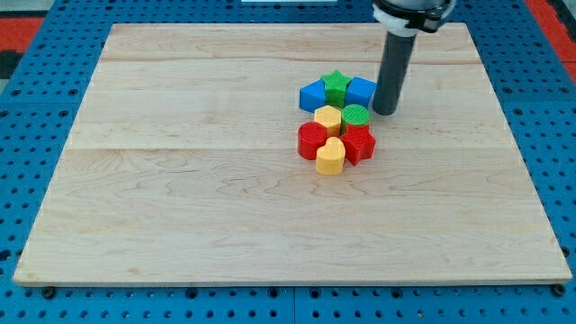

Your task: Move the yellow heart close to the green circle

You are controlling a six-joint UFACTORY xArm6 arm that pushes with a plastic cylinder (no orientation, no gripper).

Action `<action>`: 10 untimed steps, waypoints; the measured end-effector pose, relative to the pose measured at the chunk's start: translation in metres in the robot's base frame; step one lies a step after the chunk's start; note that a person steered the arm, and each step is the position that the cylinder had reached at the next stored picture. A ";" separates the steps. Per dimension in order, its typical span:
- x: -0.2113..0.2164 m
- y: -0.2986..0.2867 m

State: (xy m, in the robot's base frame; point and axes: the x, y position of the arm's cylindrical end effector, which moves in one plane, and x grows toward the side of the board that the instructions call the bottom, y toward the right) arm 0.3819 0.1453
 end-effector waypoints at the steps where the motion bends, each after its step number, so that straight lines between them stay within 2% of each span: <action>1: 0.041 0.011; 3: 0.135 -0.038; 4: 0.123 -0.070; 5: 0.107 -0.070; 6: 0.115 -0.064; 7: 0.143 -0.097; 8: 0.148 -0.123; 10: 0.093 -0.122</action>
State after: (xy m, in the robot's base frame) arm 0.4751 0.0232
